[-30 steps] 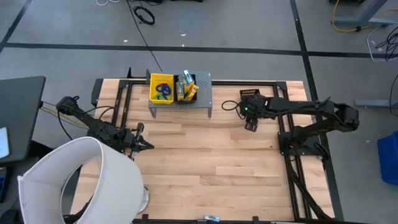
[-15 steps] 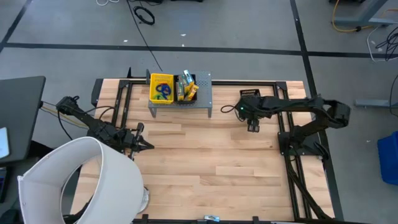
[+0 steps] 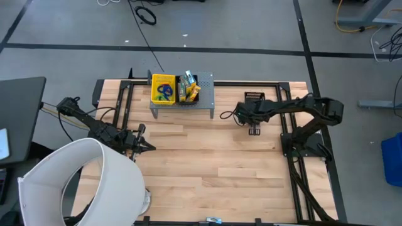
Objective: Pick & Place Office Desk Supplies
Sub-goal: Put the black bin on the shelf
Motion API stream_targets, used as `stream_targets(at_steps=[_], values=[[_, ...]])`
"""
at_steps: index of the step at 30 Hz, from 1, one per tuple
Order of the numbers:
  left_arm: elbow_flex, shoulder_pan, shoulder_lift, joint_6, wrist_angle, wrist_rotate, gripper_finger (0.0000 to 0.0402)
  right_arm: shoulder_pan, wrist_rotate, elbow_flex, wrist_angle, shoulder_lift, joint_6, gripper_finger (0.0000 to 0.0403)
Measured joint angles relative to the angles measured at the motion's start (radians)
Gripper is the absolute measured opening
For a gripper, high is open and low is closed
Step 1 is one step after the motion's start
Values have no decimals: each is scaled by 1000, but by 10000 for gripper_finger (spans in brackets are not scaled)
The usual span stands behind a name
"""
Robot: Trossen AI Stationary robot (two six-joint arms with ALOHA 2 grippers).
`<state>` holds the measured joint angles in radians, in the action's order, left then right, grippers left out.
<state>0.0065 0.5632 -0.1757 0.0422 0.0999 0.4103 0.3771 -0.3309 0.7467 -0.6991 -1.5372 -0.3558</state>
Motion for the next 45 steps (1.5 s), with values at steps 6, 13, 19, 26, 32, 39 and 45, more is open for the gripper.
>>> stream_targets(at_steps=[6,13,19,26,32,39,45], values=[[0,0,0,0,0,0,8,-68,-15,13,-10,0,53,6],[0,0,0,0,0,0,8,-165,-28,164,-148,0,143,3],[0,0,0,0,0,0,8,-213,20,416,-314,0,155,2],[0,0,0,-1,0,0,8,-208,65,695,-414,-48,93,1],[0,0,0,-1,1,0,8,-199,70,920,-554,-224,37,1],[0,0,0,-1,1,0,8,-168,76,1174,-666,-417,-8,0],[0,0,0,-2,1,0,8,-141,117,1344,-736,-526,-34,0]])
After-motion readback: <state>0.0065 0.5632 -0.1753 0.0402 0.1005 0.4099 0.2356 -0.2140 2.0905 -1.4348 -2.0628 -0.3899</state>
